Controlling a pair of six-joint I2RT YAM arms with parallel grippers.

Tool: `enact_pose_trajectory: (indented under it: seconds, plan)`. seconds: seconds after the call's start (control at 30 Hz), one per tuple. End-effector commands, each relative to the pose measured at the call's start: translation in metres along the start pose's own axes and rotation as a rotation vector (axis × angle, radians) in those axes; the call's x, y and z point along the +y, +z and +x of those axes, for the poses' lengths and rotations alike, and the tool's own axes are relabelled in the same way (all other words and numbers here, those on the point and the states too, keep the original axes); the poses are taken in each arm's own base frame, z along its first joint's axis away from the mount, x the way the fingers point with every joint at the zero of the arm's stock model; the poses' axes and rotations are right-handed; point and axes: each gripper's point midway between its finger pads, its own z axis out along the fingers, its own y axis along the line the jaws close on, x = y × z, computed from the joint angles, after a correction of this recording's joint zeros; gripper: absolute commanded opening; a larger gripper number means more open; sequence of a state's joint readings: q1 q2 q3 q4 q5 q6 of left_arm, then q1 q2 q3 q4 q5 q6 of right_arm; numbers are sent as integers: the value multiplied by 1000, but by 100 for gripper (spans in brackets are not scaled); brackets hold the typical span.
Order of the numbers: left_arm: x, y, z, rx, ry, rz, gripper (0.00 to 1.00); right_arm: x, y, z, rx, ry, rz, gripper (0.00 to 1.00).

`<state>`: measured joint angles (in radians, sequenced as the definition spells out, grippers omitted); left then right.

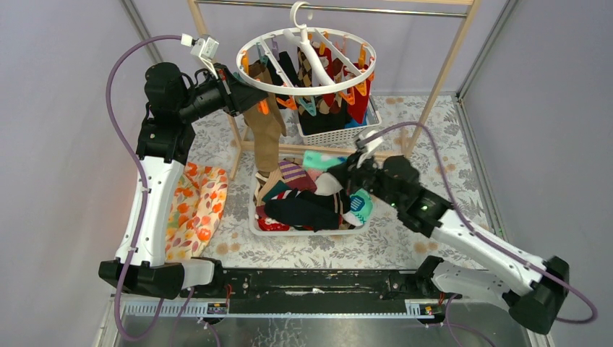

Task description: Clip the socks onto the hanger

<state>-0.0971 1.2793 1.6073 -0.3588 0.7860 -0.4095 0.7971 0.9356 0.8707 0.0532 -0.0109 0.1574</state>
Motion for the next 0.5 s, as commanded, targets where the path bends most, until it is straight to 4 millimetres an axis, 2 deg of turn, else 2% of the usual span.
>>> enact_pose_trajectory:
  seconds: [0.0, 0.13, 0.27, 0.3, 0.4, 0.47]
  plan:
    - [-4, -3, -3, -19, 19, 12, 0, 52, 17, 49, 85, 55, -194, 0]
    - [-3, -3, -3, -18, 21, 10, 0, 77, 26, 91, 166, 89, -275, 0]
    - [-3, -4, -2, -18, 21, 10, 0, 83, 25, 115, 216, 109, -315, 0]
    - [-3, -4, -2, -18, 21, 8, 0, 82, 25, 120, 234, 102, -312, 6]
    - [-3, -4, -1, -16, 21, 8, 0, 78, 24, 118, 254, 37, -295, 52]
    - [-2, -4, 0, -15, 20, 8, 0, 75, 26, 103, 213, -56, -265, 80]
